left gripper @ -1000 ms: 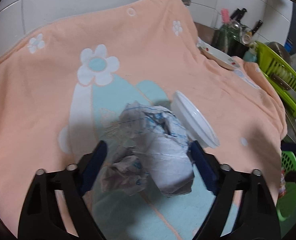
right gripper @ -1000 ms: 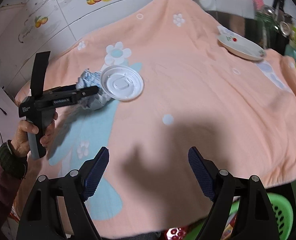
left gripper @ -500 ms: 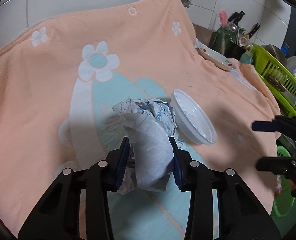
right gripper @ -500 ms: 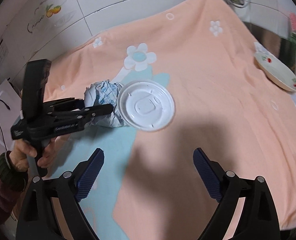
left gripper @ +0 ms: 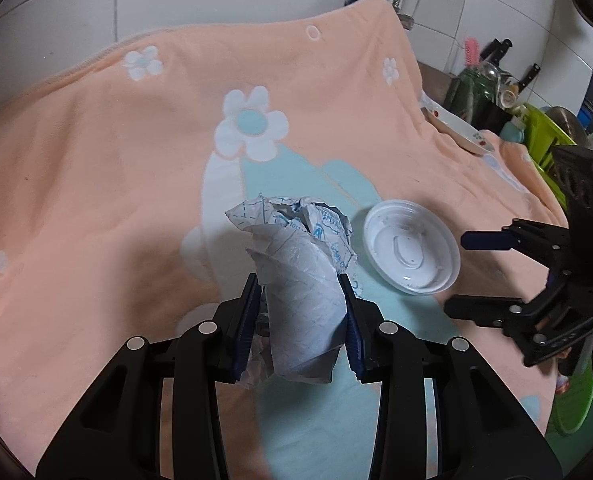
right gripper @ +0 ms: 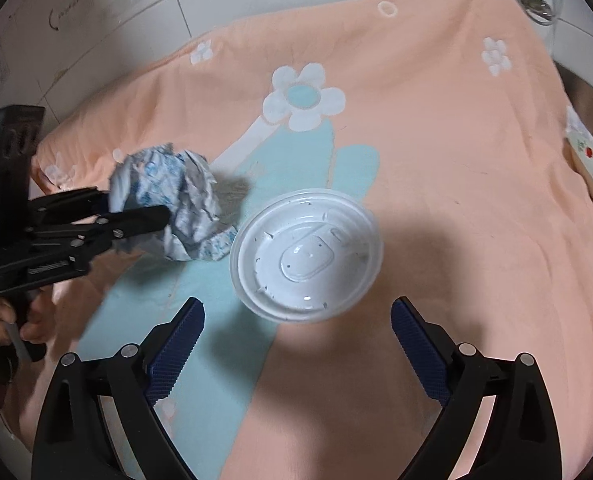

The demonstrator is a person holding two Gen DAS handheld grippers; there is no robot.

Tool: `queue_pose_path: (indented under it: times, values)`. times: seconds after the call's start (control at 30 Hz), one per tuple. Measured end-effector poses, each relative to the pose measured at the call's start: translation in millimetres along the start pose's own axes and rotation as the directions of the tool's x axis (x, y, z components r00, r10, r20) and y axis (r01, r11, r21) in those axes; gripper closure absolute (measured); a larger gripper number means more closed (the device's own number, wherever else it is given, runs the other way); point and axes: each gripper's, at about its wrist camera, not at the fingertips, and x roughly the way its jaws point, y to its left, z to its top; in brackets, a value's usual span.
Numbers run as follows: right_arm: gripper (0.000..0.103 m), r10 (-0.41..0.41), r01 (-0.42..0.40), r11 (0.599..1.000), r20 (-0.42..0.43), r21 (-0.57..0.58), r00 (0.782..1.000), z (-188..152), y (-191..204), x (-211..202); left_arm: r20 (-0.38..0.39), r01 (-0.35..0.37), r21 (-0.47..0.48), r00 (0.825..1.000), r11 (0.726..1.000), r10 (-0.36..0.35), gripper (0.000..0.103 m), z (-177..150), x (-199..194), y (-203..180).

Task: Collect trash
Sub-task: 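Grasp the crumpled paper with the left gripper while the right grasps the white plastic lid, then carry the crumpled paper with the left gripper while the right carries the lid toward the basket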

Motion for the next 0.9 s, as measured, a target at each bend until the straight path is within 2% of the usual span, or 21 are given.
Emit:
queue_pose_path:
  times: [0.13,0.33,0.8,0.9]
  values:
    - [0.011,-0.003,0.002,0.999,-0.021,-0.039,1.000,5.3,5.3,12.9,0.004,-0.009,-0.004,1.000,1.000,0.009,0.065,-0.9,-4.8,5.6]
    - [0.010,-0.054,0.049,0.993,-0.043,-0.106,0.998,14.0,13.9,33.3,0.004,-0.013,-0.008,1.000,1.000,0.013,0.065,-4.7,-7.0,9.6]
    - [0.008,-0.097,0.093,0.991,-0.037,-0.094,0.995,22.8,15.5,51.3,0.001,-0.007,-0.025,1.000,1.000,0.007,0.065,-7.7,-3.9,15.3]
    - [0.013,-0.114,0.111,0.990,-0.032,-0.091,0.993,23.0,16.8,51.1,0.004,-0.007,-0.027,1.000,1.000,0.007,0.065,-9.1,-4.7,14.5]
